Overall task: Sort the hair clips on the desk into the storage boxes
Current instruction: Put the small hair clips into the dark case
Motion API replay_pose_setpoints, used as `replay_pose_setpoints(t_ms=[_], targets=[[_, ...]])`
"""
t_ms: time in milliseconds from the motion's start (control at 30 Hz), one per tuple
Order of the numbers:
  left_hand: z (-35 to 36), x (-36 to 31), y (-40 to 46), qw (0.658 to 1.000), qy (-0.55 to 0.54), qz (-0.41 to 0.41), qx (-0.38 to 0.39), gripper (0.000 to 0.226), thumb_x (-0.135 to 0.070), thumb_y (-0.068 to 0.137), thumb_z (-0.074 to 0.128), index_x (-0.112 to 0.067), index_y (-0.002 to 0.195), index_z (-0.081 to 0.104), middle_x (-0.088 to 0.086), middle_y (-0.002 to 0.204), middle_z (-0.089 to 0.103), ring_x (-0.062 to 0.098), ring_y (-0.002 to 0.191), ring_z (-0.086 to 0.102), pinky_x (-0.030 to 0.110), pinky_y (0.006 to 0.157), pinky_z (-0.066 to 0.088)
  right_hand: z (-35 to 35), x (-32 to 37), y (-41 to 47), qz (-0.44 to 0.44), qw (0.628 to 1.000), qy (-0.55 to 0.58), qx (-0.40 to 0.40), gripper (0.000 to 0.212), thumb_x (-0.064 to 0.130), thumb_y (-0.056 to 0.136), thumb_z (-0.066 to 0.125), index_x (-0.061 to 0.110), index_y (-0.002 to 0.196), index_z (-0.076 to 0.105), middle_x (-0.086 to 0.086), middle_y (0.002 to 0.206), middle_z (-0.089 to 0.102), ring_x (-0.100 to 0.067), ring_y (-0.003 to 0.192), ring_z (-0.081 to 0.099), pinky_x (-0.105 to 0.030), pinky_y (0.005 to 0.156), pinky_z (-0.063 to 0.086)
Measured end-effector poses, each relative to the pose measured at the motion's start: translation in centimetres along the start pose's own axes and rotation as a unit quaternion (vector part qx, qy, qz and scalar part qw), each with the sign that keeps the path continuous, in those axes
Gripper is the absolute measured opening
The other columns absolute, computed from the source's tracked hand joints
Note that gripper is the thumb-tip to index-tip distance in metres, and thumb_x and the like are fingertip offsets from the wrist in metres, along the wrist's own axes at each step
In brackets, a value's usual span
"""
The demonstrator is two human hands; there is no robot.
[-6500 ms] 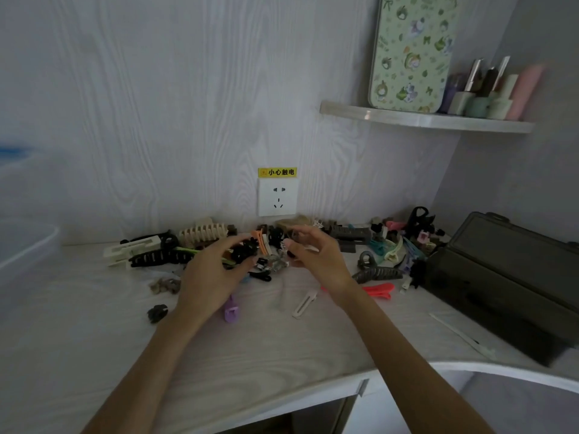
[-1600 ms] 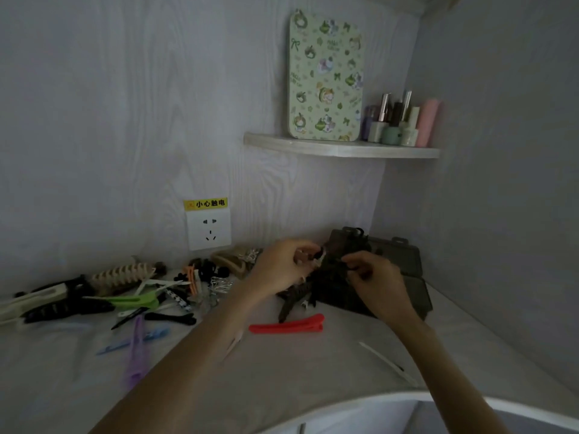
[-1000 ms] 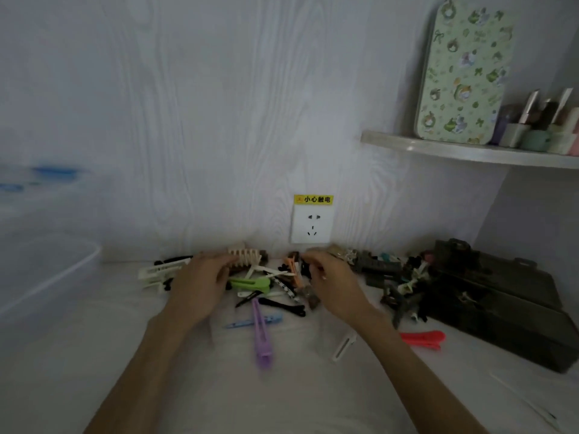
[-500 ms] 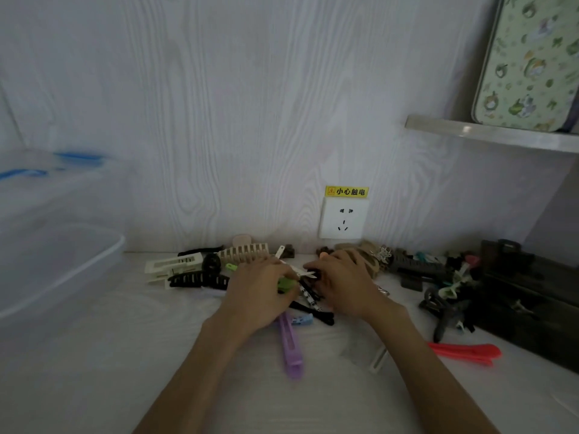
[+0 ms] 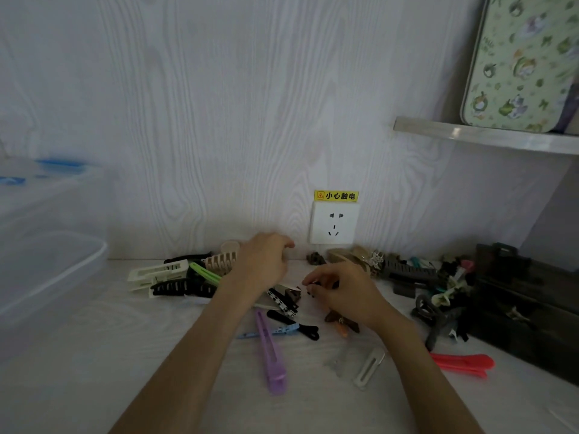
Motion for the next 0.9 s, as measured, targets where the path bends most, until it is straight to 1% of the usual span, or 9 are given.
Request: replay_pose_setpoints(t_ms=[100, 167, 233, 367, 500, 633, 733, 833, 900], targets=[[1.8, 0.2, 1.2, 0.992, 0.117, -0.03, 0.044, 0.037, -0.014, 0.089, 0.05, -0.013, 0.126, 0.055, 0.009, 0.132, 0.051, 0.026, 0.115, 0.054, 0.036, 0.093, 0.047, -0.9, -0.4, 0.0, 0.009, 0.992, 0.079, -0.1, 0.012, 0.015, 0.085, 0.064, 0.022, 0.09, 0.072, 0.019, 0.079, 0.062, 0.005, 0.078, 0.058, -0.008, 0.07, 0.046], [2.1, 0.5, 1.5, 0.991, 0.123, -0.044, 0.04, 0.035, -0.017, 0.089, 0.053, -0.011, 0.124, 0.056, 0.01, 0.13, 0.05, 0.027, 0.111, 0.056, 0.036, 0.09, 0.048, -1.7, -0.9, 0.2, 0.03, 0.977, 0.079, -0.195, 0.011, 0.016, 0.086, 0.062, 0.021, 0.092, 0.07, 0.018, 0.081, 0.063, 0.003, 0.077, 0.059, -0.006, 0.067, 0.044], [1.9, 1.2, 1.8, 0.993, 0.09, -0.06, 0.053, 0.035, -0.019, 0.088, 0.056, -0.009, 0.121, 0.058, 0.01, 0.126, 0.056, 0.026, 0.108, 0.058, 0.035, 0.088, 0.05, -1.9, -1.3, 0.7, 0.054, 0.97, 0.045, -0.233, 0.012, 0.018, 0.088, 0.061, 0.019, 0.096, 0.07, 0.009, 0.089, 0.067, -0.003, 0.078, 0.058, -0.007, 0.067, 0.043], [0.9, 2.3, 2.1, 0.985, 0.057, -0.081, 0.14, 0.036, -0.034, 0.085, 0.063, -0.012, 0.113, 0.066, 0.007, 0.115, 0.066, 0.022, 0.101, 0.062, 0.031, 0.085, 0.051, -0.9, -1.3, 2.8, 0.056, 0.979, -0.084, -0.175, 0.02, 0.014, 0.089, 0.058, 0.017, 0.106, 0.069, -0.002, 0.11, 0.067, -0.013, 0.093, 0.062, -0.016, 0.079, 0.046], [0.6, 2.4, 1.9, 0.985, 0.054, -0.068, 0.148, 0.034, -0.037, 0.079, 0.068, -0.02, 0.108, 0.068, 0.0, 0.112, 0.066, 0.019, 0.101, 0.061, 0.027, 0.077, 0.046, 0.5, -0.6, 4.9, 0.057, 0.981, -0.152, -0.106, 0.02, 0.016, 0.087, 0.058, 0.014, 0.101, 0.071, -0.007, 0.105, 0.068, -0.021, 0.093, 0.063, -0.031, 0.077, 0.052], [0.7, 2.7, 2.2, 0.986, 0.03, -0.061, 0.15, 0.032, -0.035, 0.075, 0.073, -0.016, 0.101, 0.069, 0.004, 0.109, 0.067, 0.021, 0.099, 0.061, 0.031, 0.082, 0.049, 1.2, -0.5, 5.9, 0.086, 0.983, -0.156, -0.054, 0.019, 0.027, 0.083, 0.063, 0.013, 0.095, 0.07, -0.006, 0.099, 0.069, -0.021, 0.091, 0.063, -0.031, 0.072, 0.05], [0.6, 2.6, 2.0, 0.988, 0.035, -0.039, 0.145, 0.036, -0.046, 0.075, 0.071, -0.02, 0.1, 0.069, -0.001, 0.108, 0.066, 0.019, 0.098, 0.061, 0.032, 0.081, 0.05, 1.0, -0.3, 6.6, 0.119, 0.983, -0.141, 0.002, 0.028, 0.035, 0.076, 0.072, 0.014, 0.094, 0.069, -0.006, 0.101, 0.067, -0.022, 0.093, 0.063, -0.028, 0.069, 0.047], [1.0, 2.0, 1.7, 0.991, 0.051, -0.005, 0.121, 0.038, -0.05, 0.077, 0.067, -0.024, 0.105, 0.068, -0.004, 0.111, 0.066, 0.016, 0.099, 0.062, 0.029, 0.077, 0.049, 1.0, 0.0, 7.1, 0.112, 0.982, -0.144, 0.055, 0.027, 0.03, 0.071, 0.077, 0.014, 0.091, 0.069, -0.005, 0.101, 0.068, -0.022, 0.092, 0.064, -0.03, 0.073, 0.051], [1.1, 1.7, 1.6, 0.992, 0.06, 0.013, 0.114, 0.035, -0.048, 0.08, 0.064, -0.027, 0.108, 0.067, -0.005, 0.113, 0.067, 0.016, 0.101, 0.062, 0.026, 0.074, 0.045, 0.7, 0.3, 6.6, 0.085, 0.986, -0.137, 0.04, 0.016, 0.023, 0.073, 0.075, 0.018, 0.088, 0.069, -0.003, 0.099, 0.07, -0.02, 0.091, 0.065, -0.029, 0.076, 0.052]])
Point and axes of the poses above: each hand's wrist, its own y-axis towards the middle knuckle, its own z-axis out of the palm, x = y × z, the point moved 2 cm from there along y, towards the middle knuckle
